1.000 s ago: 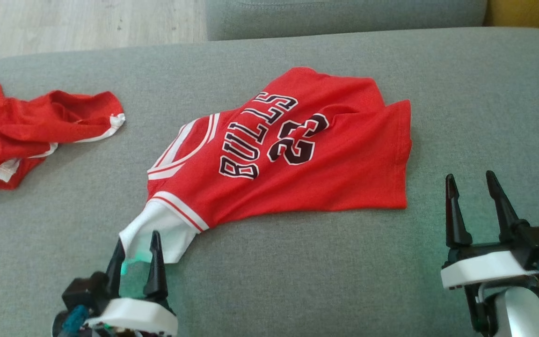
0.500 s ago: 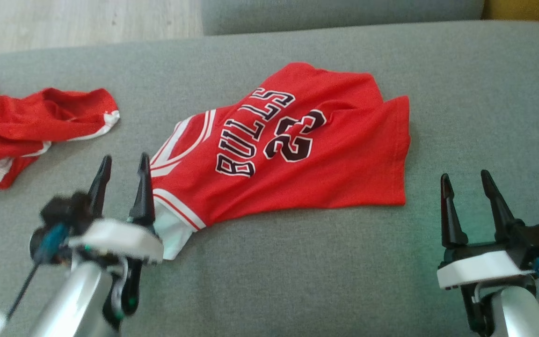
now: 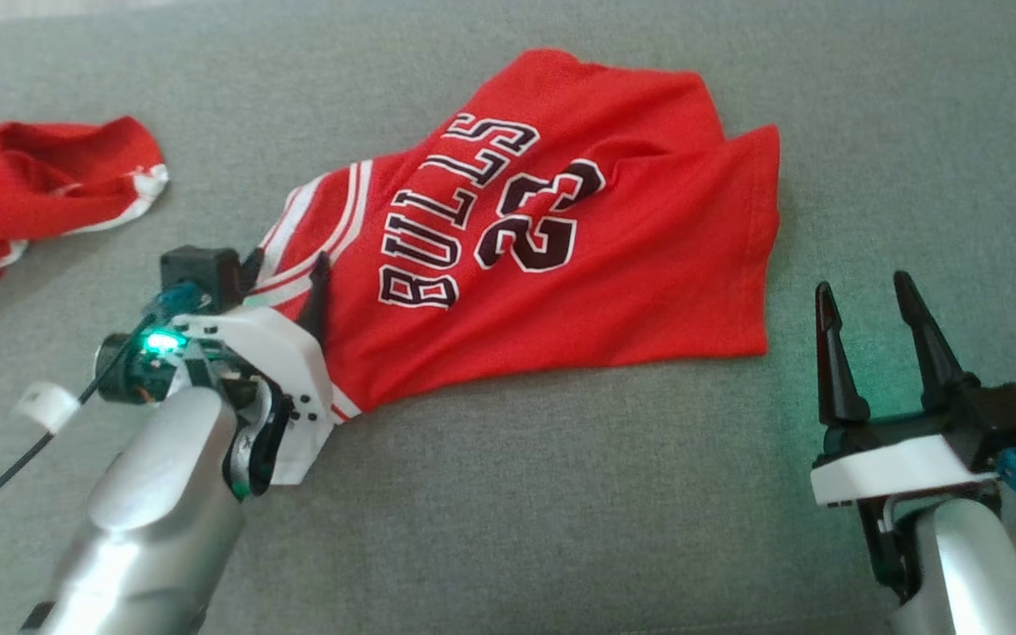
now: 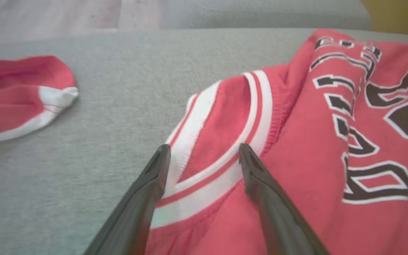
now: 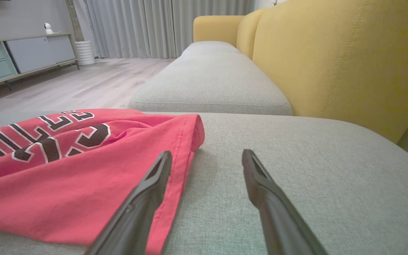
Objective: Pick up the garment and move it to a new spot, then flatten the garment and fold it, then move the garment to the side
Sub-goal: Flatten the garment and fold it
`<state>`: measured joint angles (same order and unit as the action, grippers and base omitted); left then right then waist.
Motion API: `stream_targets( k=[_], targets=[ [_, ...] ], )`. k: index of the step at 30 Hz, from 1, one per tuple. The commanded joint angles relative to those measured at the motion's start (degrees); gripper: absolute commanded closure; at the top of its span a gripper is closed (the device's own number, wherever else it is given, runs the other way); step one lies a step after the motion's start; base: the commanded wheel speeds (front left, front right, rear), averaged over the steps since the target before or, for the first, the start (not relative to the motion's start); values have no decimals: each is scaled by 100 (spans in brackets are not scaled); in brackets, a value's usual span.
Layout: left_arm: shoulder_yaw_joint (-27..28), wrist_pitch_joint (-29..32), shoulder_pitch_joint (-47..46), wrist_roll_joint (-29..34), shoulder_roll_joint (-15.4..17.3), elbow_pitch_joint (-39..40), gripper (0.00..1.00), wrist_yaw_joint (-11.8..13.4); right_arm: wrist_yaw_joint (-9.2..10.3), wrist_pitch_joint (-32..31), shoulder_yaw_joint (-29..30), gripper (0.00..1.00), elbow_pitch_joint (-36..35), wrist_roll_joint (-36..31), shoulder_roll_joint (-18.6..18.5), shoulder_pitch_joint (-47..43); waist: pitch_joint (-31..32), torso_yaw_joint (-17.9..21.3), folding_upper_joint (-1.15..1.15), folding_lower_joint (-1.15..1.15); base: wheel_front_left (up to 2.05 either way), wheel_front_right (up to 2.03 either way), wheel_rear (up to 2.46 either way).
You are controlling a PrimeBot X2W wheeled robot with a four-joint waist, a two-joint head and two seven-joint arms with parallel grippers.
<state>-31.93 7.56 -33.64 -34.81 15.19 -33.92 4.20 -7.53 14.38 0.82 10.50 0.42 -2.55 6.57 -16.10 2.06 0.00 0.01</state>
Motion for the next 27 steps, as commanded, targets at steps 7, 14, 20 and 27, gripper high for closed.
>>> stream_targets(
  k=[7,14,20,27],
  targets=[
    [21,11,-408,49,41,-320,0,-94,4,62,-122,0,-251,-40,-32,192,-222,71,0,-1,0,0,0],
    [-21,-160,-606,153,22,-489,100,-40,4,62,-142,0,-274,-2,-32,241,-305,106,0,-1,0,0,0],
    [87,-623,-993,326,114,-544,100,178,4,62,-167,0,-283,29,-32,296,-390,162,0,-1,0,0,0],
    [207,-949,-1455,412,251,-667,100,266,4,62,-172,0,-284,56,-32,365,-468,242,0,-1,0,0,0]
  ],
)
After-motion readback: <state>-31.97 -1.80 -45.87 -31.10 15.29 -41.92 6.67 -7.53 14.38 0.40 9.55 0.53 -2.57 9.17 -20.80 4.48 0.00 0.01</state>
